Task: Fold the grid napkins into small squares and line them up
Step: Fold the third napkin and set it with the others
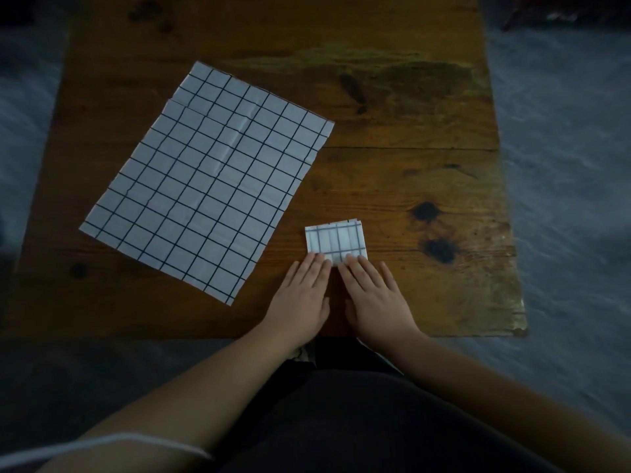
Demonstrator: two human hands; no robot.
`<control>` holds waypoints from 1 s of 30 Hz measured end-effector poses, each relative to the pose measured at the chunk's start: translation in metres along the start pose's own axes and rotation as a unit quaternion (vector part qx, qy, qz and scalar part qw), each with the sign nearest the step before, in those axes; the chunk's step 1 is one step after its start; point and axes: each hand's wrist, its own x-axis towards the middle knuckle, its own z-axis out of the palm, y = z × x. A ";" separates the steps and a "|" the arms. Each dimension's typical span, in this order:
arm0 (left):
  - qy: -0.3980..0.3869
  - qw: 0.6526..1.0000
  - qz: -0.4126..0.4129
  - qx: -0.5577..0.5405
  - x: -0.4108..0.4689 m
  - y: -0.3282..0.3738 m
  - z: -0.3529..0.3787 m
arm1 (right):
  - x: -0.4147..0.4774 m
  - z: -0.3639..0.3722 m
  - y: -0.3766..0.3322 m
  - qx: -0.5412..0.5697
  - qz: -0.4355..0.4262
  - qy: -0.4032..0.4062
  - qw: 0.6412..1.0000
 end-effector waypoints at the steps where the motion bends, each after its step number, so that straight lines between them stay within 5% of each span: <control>1: -0.002 1.000 0.008 0.003 0.003 -0.003 0.001 | 0.000 0.000 0.001 0.000 0.000 -0.005 1.000; 26: -0.006 0.999 0.021 0.041 -0.006 -0.032 -0.001 | -0.010 0.001 0.017 -0.003 0.108 0.012 0.994; 30: -0.013 0.999 0.031 0.030 -0.003 -0.016 -0.001 | -0.003 -0.002 0.002 0.015 0.049 0.015 0.999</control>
